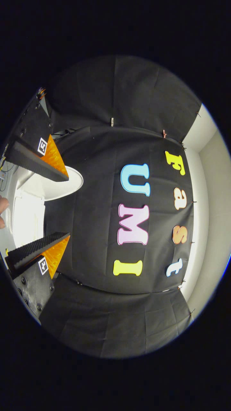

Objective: Open the toilet lid.

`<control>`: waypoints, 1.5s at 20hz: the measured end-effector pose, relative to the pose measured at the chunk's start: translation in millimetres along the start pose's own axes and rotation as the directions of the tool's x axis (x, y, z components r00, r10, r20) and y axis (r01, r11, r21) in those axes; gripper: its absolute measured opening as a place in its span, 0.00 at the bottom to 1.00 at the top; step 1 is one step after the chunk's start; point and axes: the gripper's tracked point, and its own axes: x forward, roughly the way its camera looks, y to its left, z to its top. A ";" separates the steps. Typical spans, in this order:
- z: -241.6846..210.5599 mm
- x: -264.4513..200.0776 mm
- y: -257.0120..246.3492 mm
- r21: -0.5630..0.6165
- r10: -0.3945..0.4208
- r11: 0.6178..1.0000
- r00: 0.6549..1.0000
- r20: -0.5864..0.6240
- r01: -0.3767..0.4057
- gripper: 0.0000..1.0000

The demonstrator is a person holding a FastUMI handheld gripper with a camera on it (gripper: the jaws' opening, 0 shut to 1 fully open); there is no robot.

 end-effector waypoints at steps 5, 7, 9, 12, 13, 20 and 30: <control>5.4 -28.2 -60.4 0.040 -0.037 0.999 0.999 0.009 0.036 0.98; 3.0 -40.4 -84.9 0.045 -0.059 0.997 0.998 -0.004 0.059 0.98; -1.4 -53.9 -107.3 0.053 -0.085 0.995 0.996 -0.015 0.086 0.98; -5.5 -71.0 -134.8 0.071 -0.127 0.989 0.992 -0.016 0.128 0.98; -7.6 -79.1 -141.6 0.084 -0.132 0.987 0.991 -0.019 0.133 0.98; 5.1 -119.1 -184.2 0.093 -0.146 0.985 0.989 0.016 0.144 1.00; -14.3 -138.8 -198.5 0.110 -0.130 0.985 0.992 -0.003 0.129 0.98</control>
